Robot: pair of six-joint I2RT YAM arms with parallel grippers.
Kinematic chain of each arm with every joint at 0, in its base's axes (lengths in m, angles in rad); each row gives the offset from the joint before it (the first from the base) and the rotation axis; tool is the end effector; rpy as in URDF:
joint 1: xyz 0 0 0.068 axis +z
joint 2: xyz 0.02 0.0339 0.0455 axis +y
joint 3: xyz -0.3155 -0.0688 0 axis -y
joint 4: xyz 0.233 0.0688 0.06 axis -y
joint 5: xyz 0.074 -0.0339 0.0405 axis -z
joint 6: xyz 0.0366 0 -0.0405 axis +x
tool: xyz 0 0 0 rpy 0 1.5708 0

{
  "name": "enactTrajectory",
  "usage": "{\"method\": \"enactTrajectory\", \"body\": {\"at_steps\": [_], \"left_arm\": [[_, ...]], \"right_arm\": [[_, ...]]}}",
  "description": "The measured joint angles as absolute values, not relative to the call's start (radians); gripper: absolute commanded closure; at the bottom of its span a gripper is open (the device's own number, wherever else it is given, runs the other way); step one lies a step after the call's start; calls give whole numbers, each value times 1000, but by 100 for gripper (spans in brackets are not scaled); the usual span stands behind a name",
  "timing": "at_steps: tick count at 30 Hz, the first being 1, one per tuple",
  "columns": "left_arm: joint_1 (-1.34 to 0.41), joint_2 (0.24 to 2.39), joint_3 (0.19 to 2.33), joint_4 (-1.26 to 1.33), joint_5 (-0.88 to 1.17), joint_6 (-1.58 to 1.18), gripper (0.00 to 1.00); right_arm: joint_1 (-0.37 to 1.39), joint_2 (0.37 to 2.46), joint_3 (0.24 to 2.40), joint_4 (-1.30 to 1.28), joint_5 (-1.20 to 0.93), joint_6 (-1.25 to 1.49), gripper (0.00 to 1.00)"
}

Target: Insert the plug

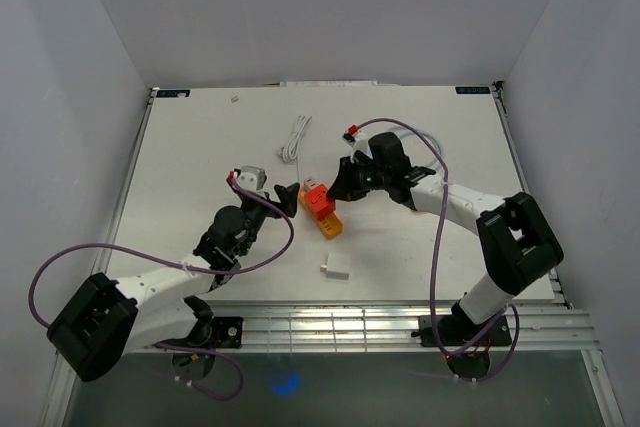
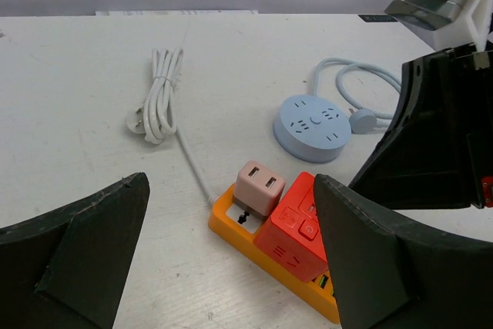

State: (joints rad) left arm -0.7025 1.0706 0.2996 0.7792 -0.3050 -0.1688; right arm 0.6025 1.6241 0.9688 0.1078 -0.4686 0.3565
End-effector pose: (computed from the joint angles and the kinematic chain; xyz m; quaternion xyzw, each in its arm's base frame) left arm 0.1495 -0.1121 0.2719 0.0795 0.6998 -0.1992 0.6814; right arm 0.2783 0.2115 0.2786 -0.2169 0.8278 0.3993 0.3291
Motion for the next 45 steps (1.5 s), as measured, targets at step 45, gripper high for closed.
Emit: {"method": "enactTrajectory", "body": {"at_steps": [45], "left_arm": [[-697,1023,423,411,-453,-411,2]], "right_arm": [[736,1907,1312,33,-226,322,66]]}}
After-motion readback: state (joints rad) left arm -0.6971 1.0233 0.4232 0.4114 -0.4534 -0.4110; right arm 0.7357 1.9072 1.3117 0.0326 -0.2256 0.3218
